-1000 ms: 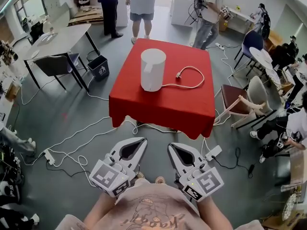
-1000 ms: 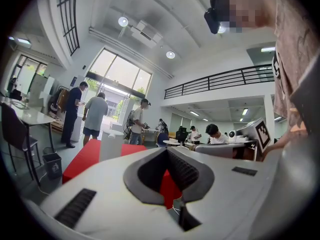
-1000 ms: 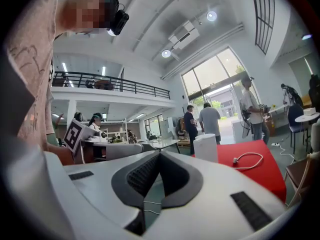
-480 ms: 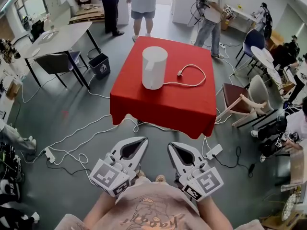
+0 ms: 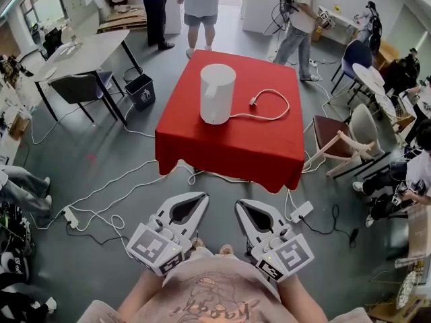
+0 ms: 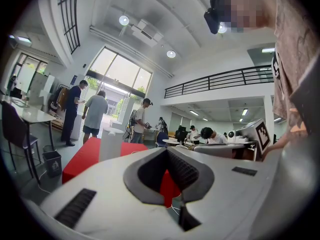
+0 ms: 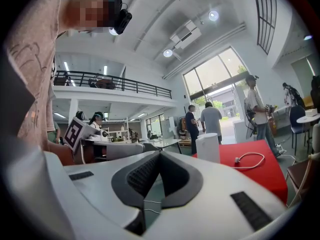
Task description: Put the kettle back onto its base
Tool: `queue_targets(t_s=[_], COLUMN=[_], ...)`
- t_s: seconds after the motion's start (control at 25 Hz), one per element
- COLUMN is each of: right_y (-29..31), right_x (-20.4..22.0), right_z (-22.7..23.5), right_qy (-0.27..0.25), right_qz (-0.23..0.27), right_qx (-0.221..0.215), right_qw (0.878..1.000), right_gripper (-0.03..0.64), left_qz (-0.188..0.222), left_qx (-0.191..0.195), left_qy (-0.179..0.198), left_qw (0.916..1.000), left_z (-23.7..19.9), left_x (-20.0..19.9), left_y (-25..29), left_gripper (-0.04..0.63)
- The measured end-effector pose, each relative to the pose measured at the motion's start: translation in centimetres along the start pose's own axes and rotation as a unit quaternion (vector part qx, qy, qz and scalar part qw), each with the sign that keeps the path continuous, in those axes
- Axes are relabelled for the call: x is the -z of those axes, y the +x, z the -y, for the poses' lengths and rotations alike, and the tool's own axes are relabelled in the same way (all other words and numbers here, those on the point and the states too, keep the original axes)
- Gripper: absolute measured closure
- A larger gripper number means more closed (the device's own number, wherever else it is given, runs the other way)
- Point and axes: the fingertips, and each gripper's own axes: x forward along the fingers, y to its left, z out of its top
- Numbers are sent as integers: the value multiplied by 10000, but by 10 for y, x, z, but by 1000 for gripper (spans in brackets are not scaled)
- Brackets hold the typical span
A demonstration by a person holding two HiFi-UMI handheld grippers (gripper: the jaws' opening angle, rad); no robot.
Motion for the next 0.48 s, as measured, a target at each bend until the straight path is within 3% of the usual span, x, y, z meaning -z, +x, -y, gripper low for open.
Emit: queue_targets(t_s=[0.48], right_y=[0], right_x=[-5], right_z=[9], right_qy=[19], right_qz=[-25], right_qx=[44], right_qw=[10000], right_gripper=[614], left_qz=[-6], left_qx=[-7], left_qy=[-46], left_qw=[10000], left_z=[-1], left_x=[-4], left_y=[4], left_gripper=[611])
